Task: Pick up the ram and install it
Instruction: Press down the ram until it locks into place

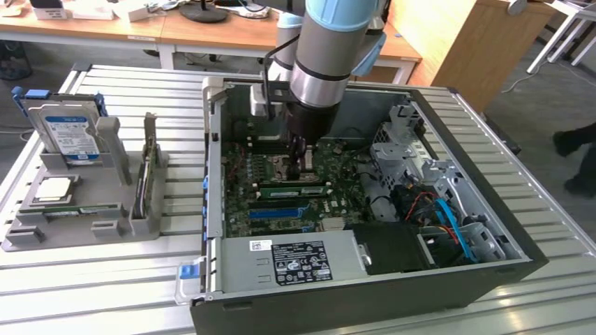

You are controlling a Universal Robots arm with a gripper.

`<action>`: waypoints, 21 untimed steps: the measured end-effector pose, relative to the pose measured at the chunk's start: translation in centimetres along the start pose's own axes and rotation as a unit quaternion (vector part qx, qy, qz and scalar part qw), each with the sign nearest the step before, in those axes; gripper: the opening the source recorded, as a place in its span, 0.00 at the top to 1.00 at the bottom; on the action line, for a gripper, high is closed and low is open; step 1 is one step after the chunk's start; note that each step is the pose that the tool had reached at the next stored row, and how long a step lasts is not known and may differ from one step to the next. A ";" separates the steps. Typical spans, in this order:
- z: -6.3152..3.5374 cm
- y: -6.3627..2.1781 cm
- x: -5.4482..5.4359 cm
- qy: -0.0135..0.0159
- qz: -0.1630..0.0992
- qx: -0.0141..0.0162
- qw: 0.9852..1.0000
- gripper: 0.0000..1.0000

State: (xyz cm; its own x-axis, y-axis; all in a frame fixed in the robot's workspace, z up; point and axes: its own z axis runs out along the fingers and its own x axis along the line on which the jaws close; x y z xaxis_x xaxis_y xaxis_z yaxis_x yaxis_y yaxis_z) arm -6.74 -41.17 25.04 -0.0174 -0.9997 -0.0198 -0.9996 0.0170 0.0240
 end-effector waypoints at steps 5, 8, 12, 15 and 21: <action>-0.03 -1.31 0.0 0.000 0.000 0.000 1.000 0.90; -0.05 -1.76 0.0 0.000 0.000 0.000 1.000 0.90; -0.04 -1.76 0.0 0.000 0.000 0.000 1.000 0.90; -0.04 -1.76 0.0 0.000 0.000 0.000 1.000 0.90; -0.05 -1.76 0.0 0.000 0.000 0.000 1.000 0.90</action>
State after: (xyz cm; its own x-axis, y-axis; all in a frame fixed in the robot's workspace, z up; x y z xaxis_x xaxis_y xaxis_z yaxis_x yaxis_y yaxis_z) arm -4.98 -41.19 25.04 -0.0175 -0.9997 -0.0197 -0.9996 0.0170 0.0241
